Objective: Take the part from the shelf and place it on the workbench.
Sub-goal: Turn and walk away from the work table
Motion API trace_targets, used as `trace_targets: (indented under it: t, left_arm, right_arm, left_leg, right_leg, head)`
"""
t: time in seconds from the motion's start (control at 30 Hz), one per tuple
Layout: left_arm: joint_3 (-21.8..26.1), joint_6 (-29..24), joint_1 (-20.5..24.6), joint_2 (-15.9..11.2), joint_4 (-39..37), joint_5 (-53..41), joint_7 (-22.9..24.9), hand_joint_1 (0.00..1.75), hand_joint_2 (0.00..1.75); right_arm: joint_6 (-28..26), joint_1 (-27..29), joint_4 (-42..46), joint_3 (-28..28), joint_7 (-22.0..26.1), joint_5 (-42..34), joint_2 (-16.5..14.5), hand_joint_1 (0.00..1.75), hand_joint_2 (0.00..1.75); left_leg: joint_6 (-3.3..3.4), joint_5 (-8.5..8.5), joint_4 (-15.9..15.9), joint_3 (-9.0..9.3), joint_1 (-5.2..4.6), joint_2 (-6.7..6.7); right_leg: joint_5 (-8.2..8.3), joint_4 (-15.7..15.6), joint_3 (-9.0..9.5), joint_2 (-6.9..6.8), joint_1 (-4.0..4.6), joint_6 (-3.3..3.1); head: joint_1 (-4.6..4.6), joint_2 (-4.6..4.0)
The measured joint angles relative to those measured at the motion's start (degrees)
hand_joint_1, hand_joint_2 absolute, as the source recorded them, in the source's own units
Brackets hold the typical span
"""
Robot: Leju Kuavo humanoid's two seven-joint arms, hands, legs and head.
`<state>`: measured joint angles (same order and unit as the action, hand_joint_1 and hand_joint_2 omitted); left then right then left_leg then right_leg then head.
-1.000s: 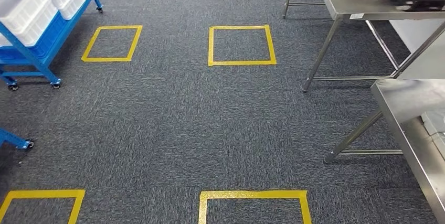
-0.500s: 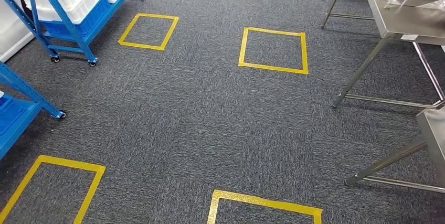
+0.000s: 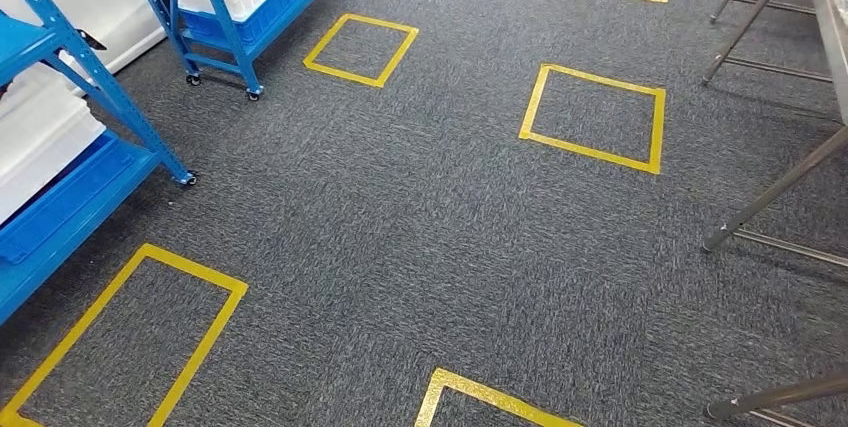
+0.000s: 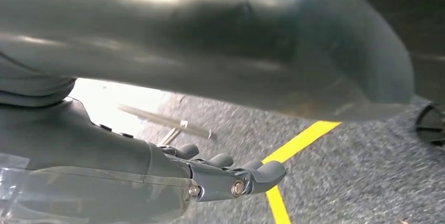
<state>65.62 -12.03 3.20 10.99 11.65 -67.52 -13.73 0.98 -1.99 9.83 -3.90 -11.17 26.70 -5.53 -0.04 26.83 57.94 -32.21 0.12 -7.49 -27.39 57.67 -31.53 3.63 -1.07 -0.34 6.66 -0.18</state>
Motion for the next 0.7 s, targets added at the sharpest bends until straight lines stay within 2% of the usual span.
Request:
trace_targets:
  t: [0.03, 0.1, 0.13, 0.17, 0.2, 0.23, 0.27, 0.33, 0.37, 0.4, 0.47, 0.5, 0.57, 0.6, 0.63, 0.67, 0.7]
  left_arm:
    - [0.0, 0.0, 0.0, 0.0, 0.0, 0.1, 0.1, 0.0, 0.0]
    - [0.1, 0.0, 0.2, 0.0, 0.0, 0.2, 0.3, 0.0, 0.0]
    - [0.2, -0.1, 0.3, 0.0, 0.0, 0.2, 0.4, 0.0, 0.0]
    - [0.2, -0.1, 0.3, 0.0, 0.0, 0.3, 0.4, 0.0, 0.0]
    - [0.3, -0.3, 0.3, 0.0, 0.0, 0.5, 0.4, 0.0, 0.0]
    - [0.5, -0.7, 0.2, 0.0, 0.0, 0.8, 0.4, 0.0, 0.0]
    - [0.7, -1.2, 0.1, 0.0, 0.0, 1.3, 0.4, 0.0, 0.0]
    - [1.3, -2.6, 0.1, 0.3, 0.0, 2.5, 0.2, 0.0, 0.0]
    - [1.7, -3.3, 0.2, 0.4, 0.0, 3.1, 0.1, 0.0, 0.0]
    - [2.1, -4.0, 0.2, 0.6, 0.0, 3.7, 0.0, 0.0, 0.0]
    - [3.1, -5.4, 0.2, 1.0, 0.0, 4.9, -0.1, 0.0, 0.0]
    - [3.7, -6.1, 0.1, 1.2, 0.0, 5.4, -0.1, 0.0, 0.0]
    - [4.5, -7.4, 0.1, 1.8, 0.0, 6.4, -0.1, 0.0, 0.0]
    - [4.9, -7.8, 0.2, 2.1, 0.0, 6.7, -0.1, 0.0, 0.0]
    - [5.3, -8.2, 0.3, 2.4, 0.0, 7.0, 0.0, 0.0, 0.0]
    - [5.7, -8.6, 0.3, 2.7, 0.0, 7.3, 0.0, 0.0, 0.0]
    - [6.1, -8.9, 0.3, 2.9, 0.0, 7.6, 0.1, 0.0, 0.0]
  right_arm:
    - [-0.1, 0.0, 0.0, 0.0, -0.1, 0.1, -0.2, 0.0, 0.0]
    - [-0.3, 0.2, 0.0, 0.0, -0.3, 0.1, -0.4, 0.0, 0.0]
    - [-0.3, 0.3, 0.0, 0.0, -0.5, 0.1, -0.5, 0.0, 0.0]
    - [-0.4, 0.3, 0.0, 0.0, -0.6, 0.2, -0.6, 0.0, 0.0]
    - [-0.5, 0.3, 0.0, 0.0, -0.7, 0.3, -0.7, 0.0, 0.0]
    - [-0.6, 0.2, 0.0, 0.0, -0.9, 0.6, -0.8, 0.0, 0.0]
    - [-0.8, 0.1, 0.0, -0.1, -1.2, 1.0, -0.9, 0.0, 0.0]
    - [-1.1, -0.1, 0.0, -0.4, -1.8, 2.1, -1.2, 0.0, 0.0]
    - [-1.3, -0.2, 0.0, -0.6, -2.1, 2.6, -1.2, 0.0, 0.0]
    - [-1.4, -0.3, 0.0, -0.8, -2.3, 3.2, -1.3, 0.0, 0.0]
    - [-1.5, -0.7, 0.0, -1.4, -2.7, 4.3, -1.4, 0.0, 0.0]
    - [-1.5, -0.9, 0.0, -1.7, -2.8, 4.9, -1.4, 0.0, 0.0]
    - [-1.4, -1.1, 0.1, -2.3, -3.0, 6.0, -1.4, 0.0, 0.0]
    - [-1.4, -1.2, 0.1, -2.6, -2.9, 6.5, -1.3, 0.0, 0.0]
    - [-1.3, -1.3, 0.1, -3.0, -2.8, 6.9, -1.3, 0.0, 0.0]
    - [-1.1, -1.5, 0.1, -3.4, -2.8, 7.3, -1.3, 0.0, 0.0]
    - [-1.0, -1.7, 0.1, -3.8, -2.7, 7.7, -1.3, 0.0, 0.0]
  left_leg:
    - [-0.29, 0.86, 1.3, -0.61, -0.03, 1.6]
    - [-0.91, 4.0, 7.2, -3.43, 0.08, 5.36]
    - [-1.23, 5.54, 10.7, -5.29, 0.28, 6.19]
    - [-1.55, 6.34, 13.4, -6.71, 0.51, 6.55]
    - [-1.81, 6.21, 14.4, -7.28, 0.74, 6.76]
    - [-2.01, 5.08, 13.3, -6.75, 0.93, 7.0]
    - [-2.14, 3.33, 10.4, -5.25, 1.08, 7.47]
    - [-1.92, 0.28, 3.1, -1.36, 1.04, 9.74]
    - [-1.6, -0.43, 0.8, -0.12, 0.9, 10.64]
    - [-1.21, -0.6, -0.3, 0.35, 0.7, 11.16]
    - [-0.39, -0.58, -0.5, 0.22, 0.39, 10.25]
    - [-0.01, -0.72, -0.8, 0.31, 0.41, 9.64]
    - [0.77, -1.15, -1.4, 0.67, 0.62, 8.43]
    - [1.02, -1.3, -1.5, 0.73, 0.63, 7.87]
    - [1.21, -1.35, -1.5, 0.67, 0.54, 7.28]
    - [1.31, -1.36, -1.4, 0.63, 0.42, 6.61]
    - [1.36, -1.34, -1.4, 0.66, 0.3, 5.81]
  right_leg:
    - [0.1, -0.5, 0.35, -0.92, -0.09, -0.34]
    - [0.06, -1.0, 0.86, -2.9, -0.01, -0.81]
    - [-0.05, -1.0, 0.96, -3.9, 0.07, -0.94]
    - [-0.17, -0.9, 1.05, -4.88, 0.13, -0.95]
    - [-0.31, -0.9, 1.15, -5.78, 0.16, -0.89]
    - [-0.48, -0.9, 1.27, -6.63, 0.16, -0.81]
    - [-0.66, -0.8, 1.43, -7.42, 0.15, -0.67]
    - [-1.12, -0.6, 1.87, -8.81, 0.27, -0.13]
    - [-1.34, -0.6, 2.07, -9.32, 0.35, 0.22]
    - [-1.5, -0.5, 2.27, -9.78, 0.44, 0.59]
    - [-1.65, -0.6, 2.65, -10.64, 0.38, 1.33]
    - [-1.91, -0.5, 2.82, -10.37, 0.22, 1.68]
    - [-4.05, 2.3, 1.82, -7.79, -0.04, 2.1]
    - [-5.88, 5.5, 0.4, -5.94, -0.12, 2.14]
    - [-7.82, 9.5, -1.52, -4.68, -0.03, 2.1]
    - [-9.15, 13.1, -3.32, -4.04, 0.11, 2.05]
    - [-9.45, 15.4, -4.5, -3.76, 0.26, 1.96]
  head:
    - [0.01, 0.0]
    - [0.02, 0.0]
    - [0.02, 0.0]
    - [0.03, 0.0]
    - [0.03, 0.0]
    - [0.03, 0.0]
    - [0.03, 0.0]
    - [0.02, -0.01]
    - [0.02, -0.01]
    - [0.02, -0.01]
    - [0.03, 0.0]
    - [0.02, -0.01]
    - [0.01, -0.01]
    - [0.0, -0.01]
    - [0.0, 0.0]
    - [0.0, 0.0]
    - [0.0, 0.0]
